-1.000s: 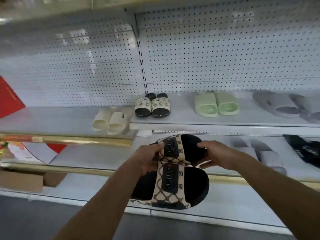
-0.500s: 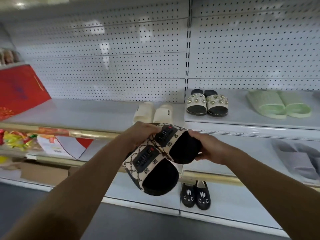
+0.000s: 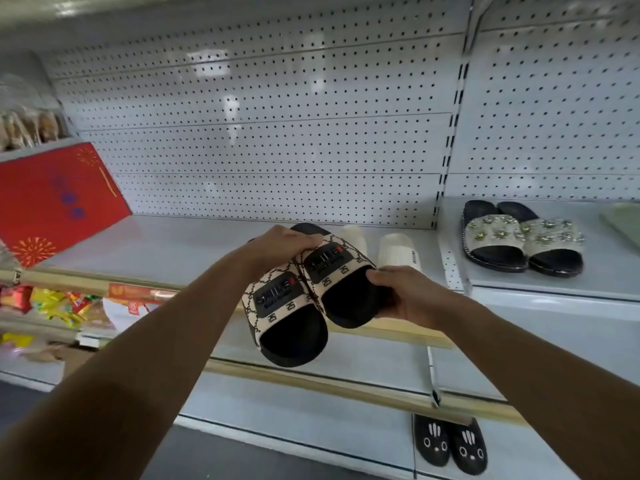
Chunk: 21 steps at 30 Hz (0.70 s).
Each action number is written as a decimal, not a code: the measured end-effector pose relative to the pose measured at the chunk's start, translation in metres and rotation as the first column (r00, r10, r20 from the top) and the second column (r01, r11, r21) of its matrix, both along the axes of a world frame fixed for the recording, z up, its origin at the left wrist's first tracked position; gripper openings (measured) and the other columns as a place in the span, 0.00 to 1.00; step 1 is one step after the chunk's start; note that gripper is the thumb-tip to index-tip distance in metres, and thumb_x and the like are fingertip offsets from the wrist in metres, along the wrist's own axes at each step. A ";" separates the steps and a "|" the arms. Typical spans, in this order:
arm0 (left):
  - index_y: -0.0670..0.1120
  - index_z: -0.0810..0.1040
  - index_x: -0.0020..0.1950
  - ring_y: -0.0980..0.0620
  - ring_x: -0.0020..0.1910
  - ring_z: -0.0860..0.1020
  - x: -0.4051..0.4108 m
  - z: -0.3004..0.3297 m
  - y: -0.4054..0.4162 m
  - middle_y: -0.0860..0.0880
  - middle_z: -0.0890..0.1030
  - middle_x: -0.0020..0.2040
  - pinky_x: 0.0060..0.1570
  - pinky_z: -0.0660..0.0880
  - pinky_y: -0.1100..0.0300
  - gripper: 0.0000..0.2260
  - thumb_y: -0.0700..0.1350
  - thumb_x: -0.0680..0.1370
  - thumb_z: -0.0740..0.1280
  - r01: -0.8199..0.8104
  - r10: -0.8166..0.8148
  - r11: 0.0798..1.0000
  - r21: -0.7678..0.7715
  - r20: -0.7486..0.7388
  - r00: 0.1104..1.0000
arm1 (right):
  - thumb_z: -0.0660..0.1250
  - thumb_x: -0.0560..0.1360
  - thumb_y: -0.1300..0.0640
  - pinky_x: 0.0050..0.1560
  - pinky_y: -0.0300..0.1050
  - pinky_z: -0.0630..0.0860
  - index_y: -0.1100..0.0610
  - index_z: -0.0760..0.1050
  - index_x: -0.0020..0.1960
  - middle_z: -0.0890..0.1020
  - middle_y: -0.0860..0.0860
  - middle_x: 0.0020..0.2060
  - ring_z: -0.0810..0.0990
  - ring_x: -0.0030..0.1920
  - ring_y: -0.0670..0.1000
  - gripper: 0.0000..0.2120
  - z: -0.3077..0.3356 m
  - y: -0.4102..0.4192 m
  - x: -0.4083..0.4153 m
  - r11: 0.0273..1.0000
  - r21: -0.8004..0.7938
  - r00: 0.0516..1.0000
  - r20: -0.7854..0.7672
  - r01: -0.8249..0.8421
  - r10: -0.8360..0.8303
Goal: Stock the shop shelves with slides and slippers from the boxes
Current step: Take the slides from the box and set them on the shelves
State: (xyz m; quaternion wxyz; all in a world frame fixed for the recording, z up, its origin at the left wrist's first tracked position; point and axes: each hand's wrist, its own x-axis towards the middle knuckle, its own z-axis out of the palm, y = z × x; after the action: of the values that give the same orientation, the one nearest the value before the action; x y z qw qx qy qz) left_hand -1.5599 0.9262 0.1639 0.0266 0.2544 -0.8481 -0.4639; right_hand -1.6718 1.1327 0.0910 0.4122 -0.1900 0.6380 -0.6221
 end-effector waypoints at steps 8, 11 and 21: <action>0.52 0.86 0.50 0.50 0.50 0.83 -0.021 -0.015 -0.103 0.52 0.86 0.45 0.64 0.73 0.45 0.14 0.61 0.74 0.70 0.143 -0.141 0.989 -0.041 0.032 0.989 | 0.62 0.80 0.60 0.50 0.55 0.81 0.66 0.74 0.59 0.82 0.62 0.55 0.82 0.55 0.60 0.12 -0.017 -0.091 0.012 0.994 -0.055 0.988 0.127 0.097 -0.089; 0.54 0.84 0.53 0.52 0.52 0.80 -0.033 -0.017 -0.142 0.53 0.84 0.50 0.60 0.72 0.51 0.15 0.62 0.75 0.68 0.233 -0.226 0.969 -0.087 0.086 0.970 | 0.62 0.80 0.60 0.48 0.56 0.82 0.67 0.73 0.60 0.81 0.64 0.56 0.81 0.56 0.62 0.13 -0.027 -0.128 0.021 0.979 -0.088 0.973 0.161 0.182 -0.166; 0.54 0.81 0.62 0.50 0.67 0.73 -0.069 -0.045 -0.245 0.52 0.77 0.67 0.64 0.66 0.55 0.19 0.61 0.75 0.68 0.497 -0.467 0.854 -0.154 0.195 0.862 | 0.62 0.79 0.63 0.50 0.55 0.81 0.66 0.74 0.56 0.82 0.62 0.51 0.82 0.53 0.61 0.08 -0.067 -0.233 0.060 0.884 -0.097 0.870 0.253 0.458 -0.423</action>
State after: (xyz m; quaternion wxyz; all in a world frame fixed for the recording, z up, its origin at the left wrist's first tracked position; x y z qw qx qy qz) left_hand -1.6289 0.6814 0.1185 -0.1294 0.0633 -0.9264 -0.3480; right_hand -1.6118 0.8993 0.0235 0.3126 0.0009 0.5636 -0.7646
